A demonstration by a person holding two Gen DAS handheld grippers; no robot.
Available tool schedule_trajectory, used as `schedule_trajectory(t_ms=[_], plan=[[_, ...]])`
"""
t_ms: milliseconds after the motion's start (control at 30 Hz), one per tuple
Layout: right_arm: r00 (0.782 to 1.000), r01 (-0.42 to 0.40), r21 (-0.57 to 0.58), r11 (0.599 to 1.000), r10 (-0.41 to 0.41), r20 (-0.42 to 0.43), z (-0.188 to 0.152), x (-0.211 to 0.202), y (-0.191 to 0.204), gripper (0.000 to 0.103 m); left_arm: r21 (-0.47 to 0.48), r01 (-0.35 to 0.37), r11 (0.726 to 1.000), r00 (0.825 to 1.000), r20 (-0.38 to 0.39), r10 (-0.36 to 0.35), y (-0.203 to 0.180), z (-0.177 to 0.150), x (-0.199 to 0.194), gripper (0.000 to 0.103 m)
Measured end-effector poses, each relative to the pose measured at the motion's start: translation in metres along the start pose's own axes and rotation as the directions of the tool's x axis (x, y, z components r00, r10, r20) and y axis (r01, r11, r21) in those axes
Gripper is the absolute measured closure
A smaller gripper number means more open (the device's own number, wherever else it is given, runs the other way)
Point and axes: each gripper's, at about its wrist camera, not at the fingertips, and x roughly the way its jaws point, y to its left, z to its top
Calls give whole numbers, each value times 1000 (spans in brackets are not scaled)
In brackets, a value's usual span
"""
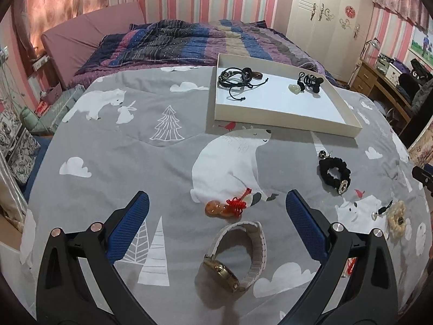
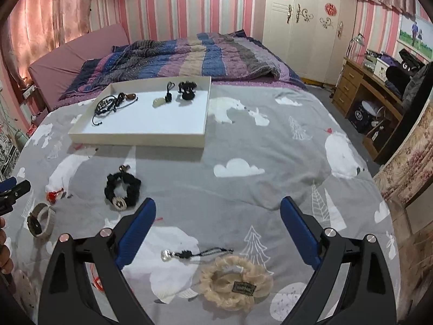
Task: Organize jewelry
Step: 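Move both open tools back over the duvet toward the remaining jewelry, then close the left tool on the red tassel pendant while the right tool grips the black scrunchie bracelet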
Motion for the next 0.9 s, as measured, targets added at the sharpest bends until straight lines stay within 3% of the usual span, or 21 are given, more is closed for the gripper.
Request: schedule_trajectory(t_ms=[367, 800, 900], plan=[[1000, -6, 11, 1000, 6, -24, -11, 11, 1, 10, 27, -5, 1000, 1000, -4, 5, 3, -7, -6, 3], [998, -29, -34, 999, 27, -62, -5, 34, 42, 10, 46, 18, 999, 998, -59, -15, 22, -17, 6, 4], [997, -42, -33, 999, 40, -68, -4, 37, 47, 10, 38, 42, 998, 997, -70, -40, 23, -10, 10, 14]])
